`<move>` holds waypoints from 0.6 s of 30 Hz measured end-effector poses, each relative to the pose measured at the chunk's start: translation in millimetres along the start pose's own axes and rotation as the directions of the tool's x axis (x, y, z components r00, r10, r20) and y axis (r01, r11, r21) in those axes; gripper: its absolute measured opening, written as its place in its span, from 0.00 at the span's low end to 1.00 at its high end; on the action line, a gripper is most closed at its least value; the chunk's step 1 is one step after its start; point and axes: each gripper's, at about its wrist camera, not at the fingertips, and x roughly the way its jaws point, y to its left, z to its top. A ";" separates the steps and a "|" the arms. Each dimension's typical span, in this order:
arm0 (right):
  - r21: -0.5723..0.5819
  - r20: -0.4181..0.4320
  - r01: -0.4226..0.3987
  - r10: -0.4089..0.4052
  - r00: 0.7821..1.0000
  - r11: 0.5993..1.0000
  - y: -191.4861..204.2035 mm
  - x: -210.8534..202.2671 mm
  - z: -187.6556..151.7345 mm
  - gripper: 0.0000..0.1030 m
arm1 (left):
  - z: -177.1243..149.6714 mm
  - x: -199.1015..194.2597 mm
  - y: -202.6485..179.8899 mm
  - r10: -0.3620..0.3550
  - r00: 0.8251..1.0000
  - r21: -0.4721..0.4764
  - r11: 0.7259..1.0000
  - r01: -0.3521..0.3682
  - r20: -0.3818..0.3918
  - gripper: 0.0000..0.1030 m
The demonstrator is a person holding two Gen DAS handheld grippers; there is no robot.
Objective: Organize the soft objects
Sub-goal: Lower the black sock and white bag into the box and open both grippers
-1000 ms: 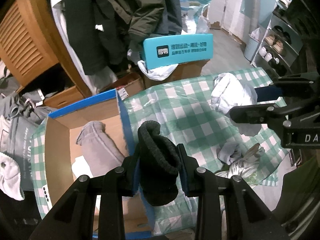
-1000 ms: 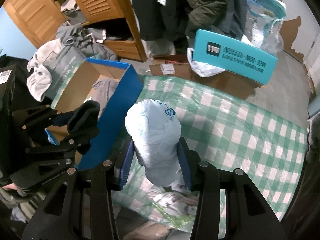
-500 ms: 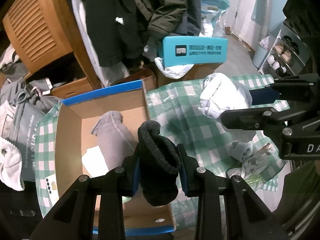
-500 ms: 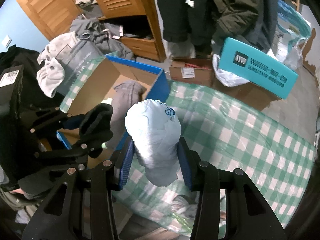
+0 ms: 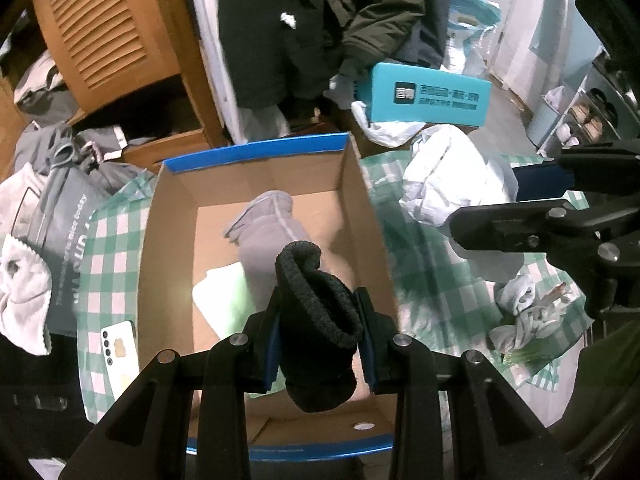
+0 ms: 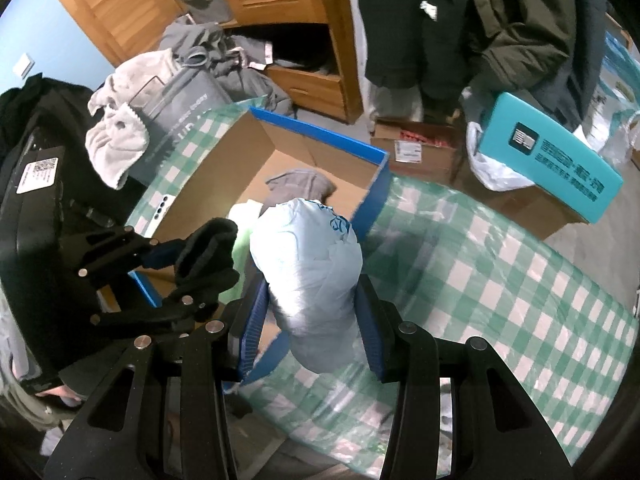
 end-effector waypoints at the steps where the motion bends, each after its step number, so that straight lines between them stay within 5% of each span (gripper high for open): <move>1: -0.004 -0.002 -0.001 0.001 1.000 1.000 3.5 1.9 1.7 0.42 | -1.0 0.3 1.8 0.003 1.000 -0.003 1.000 -0.003 -0.002 0.32; 18: -0.039 -0.080 -0.009 0.006 0.997 0.999 44.7 52.2 20.2 0.42 | -15.0 16.6 44.4 0.071 0.996 -0.064 0.995 -0.074 -0.046 0.32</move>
